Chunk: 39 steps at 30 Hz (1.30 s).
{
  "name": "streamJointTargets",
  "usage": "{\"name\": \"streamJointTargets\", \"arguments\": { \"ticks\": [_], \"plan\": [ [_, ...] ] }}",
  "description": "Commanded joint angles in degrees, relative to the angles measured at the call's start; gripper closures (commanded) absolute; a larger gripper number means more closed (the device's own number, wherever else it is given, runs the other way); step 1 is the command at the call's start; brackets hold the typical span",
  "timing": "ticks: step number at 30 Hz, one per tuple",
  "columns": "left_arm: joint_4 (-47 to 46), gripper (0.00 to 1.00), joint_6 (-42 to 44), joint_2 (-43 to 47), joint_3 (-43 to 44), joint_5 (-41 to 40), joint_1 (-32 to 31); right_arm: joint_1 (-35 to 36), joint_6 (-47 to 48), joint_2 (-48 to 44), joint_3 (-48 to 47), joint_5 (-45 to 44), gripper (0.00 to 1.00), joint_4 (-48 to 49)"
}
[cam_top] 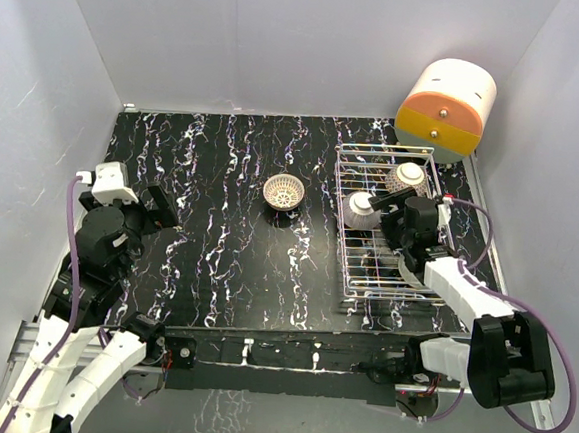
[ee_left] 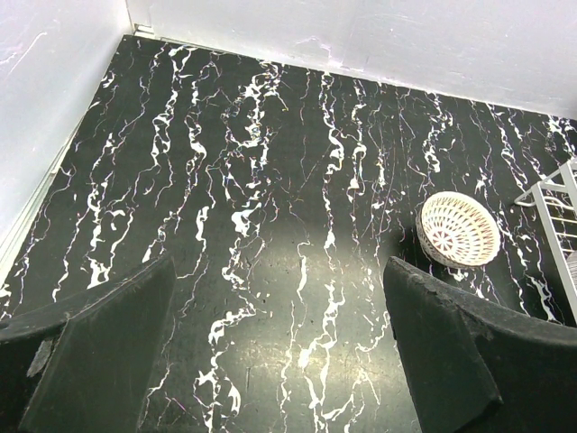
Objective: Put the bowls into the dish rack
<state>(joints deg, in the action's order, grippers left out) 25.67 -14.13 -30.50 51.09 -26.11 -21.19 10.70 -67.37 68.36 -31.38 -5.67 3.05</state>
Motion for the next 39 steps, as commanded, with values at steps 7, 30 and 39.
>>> {"name": "streamJointTargets", "arguments": {
  "ticks": [7,30,39],
  "plan": [
    [-1.72,0.03,0.46,0.62,-0.2,0.4,-0.26,-0.33,8.49,-5.94,-6.64,-0.17,0.0,-6.46],
    [-2.55,0.03,0.15,-1.88,-0.33,0.5,-0.29,7.68,46.65,15.21,-40.26,-6.48,0.0,-33.94],
    [-2.25,0.03,0.65,-2.18,-0.53,0.05,-0.26,8.85,50.67,17.24,-39.13,-8.21,0.0,-35.92]
  ]
}}
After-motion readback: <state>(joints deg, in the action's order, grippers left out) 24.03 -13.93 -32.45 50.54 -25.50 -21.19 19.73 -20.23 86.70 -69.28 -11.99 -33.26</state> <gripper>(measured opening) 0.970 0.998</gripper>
